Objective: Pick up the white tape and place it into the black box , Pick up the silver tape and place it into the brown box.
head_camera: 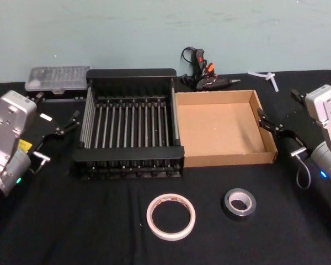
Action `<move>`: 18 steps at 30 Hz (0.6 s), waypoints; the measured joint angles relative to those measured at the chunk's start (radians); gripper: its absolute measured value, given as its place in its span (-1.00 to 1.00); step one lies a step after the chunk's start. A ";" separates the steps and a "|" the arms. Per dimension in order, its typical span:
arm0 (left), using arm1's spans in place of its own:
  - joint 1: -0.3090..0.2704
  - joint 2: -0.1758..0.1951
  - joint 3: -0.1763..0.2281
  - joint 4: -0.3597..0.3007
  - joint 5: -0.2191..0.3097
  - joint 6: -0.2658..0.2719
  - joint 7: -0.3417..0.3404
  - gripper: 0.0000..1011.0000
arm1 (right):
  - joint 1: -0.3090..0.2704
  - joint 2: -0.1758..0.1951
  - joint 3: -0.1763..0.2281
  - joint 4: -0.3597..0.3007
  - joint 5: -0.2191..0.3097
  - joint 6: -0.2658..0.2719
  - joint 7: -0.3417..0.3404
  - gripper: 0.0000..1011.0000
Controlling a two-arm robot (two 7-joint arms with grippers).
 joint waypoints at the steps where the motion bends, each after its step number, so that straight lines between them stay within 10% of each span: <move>1: 0.000 0.000 0.000 0.000 0.000 0.000 0.000 0.98 | 0.000 0.000 0.000 0.000 0.000 0.000 0.000 0.98; 18: 0.000 0.000 0.000 0.000 0.000 0.000 0.000 0.98 | 0.000 0.000 0.000 0.000 0.000 0.000 0.000 0.98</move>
